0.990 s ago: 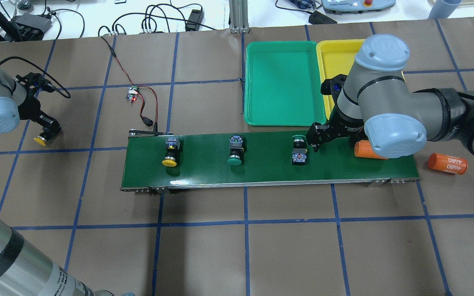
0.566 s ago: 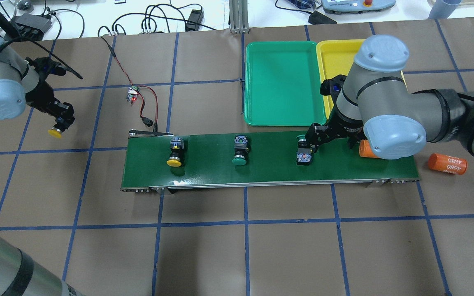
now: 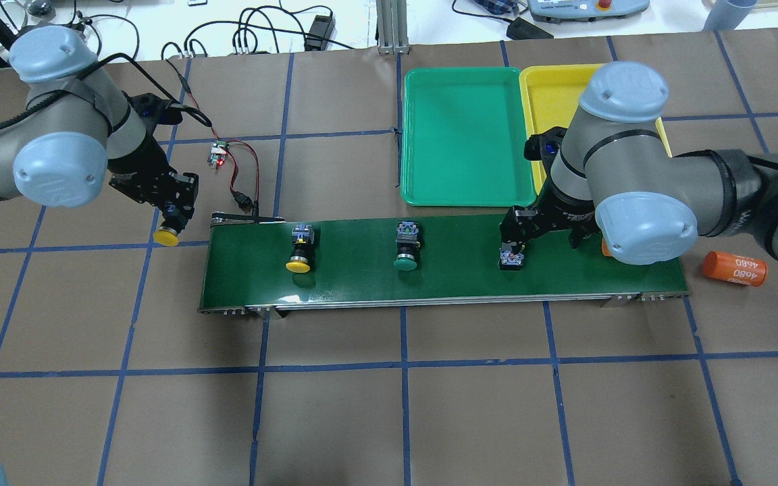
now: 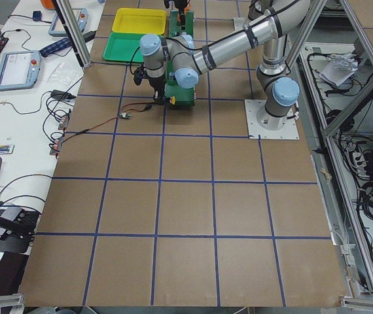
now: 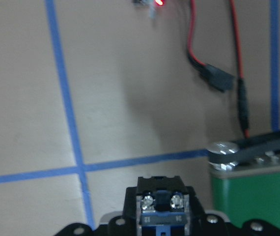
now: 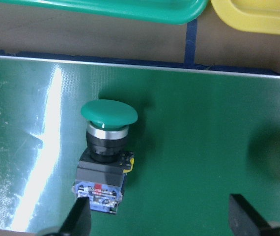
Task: Sort buttons by color to trays
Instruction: 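Place the yellow switch on the belt while the right gripper grasps a green switch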
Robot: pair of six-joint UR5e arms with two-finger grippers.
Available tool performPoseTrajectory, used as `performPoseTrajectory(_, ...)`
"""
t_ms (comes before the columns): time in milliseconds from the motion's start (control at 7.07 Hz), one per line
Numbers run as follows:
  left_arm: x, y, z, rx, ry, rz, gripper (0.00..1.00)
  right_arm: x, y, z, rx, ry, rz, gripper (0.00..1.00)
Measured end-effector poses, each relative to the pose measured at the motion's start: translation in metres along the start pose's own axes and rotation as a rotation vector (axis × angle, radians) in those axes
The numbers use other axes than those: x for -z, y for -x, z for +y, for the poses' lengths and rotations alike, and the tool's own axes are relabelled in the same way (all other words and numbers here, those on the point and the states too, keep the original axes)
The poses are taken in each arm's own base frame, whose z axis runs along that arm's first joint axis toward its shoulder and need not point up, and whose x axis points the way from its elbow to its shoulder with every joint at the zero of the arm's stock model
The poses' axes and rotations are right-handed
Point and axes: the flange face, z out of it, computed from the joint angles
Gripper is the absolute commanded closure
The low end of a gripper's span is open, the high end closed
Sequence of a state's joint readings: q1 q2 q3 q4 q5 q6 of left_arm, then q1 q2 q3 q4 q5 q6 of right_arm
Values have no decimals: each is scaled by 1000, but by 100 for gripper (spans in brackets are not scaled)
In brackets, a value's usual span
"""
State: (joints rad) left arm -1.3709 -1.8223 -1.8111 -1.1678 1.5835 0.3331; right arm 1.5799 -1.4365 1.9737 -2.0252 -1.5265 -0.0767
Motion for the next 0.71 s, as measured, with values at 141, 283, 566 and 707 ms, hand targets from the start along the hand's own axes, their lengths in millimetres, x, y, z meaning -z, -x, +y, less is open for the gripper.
performPoseTrajectory(141, -11, -14, 11, -8, 21, 9, 100, -2, 0, 1, 0, -1, 0, 0)
performPoseTrajectory(283, -16, -23, 18, -18, 32, 14, 100, -4, 0, 2, 0, 0, 0, 0)
performPoseTrajectory(566, -28, -42, 22, -56, 47, 13, 93, -10, 0, 5, 1, -1, 0, 0)
performPoseTrajectory(707, -32, -48, 20, -70, 43, 11, 70, -15, 0, 6, 2, -5, 0, 3)
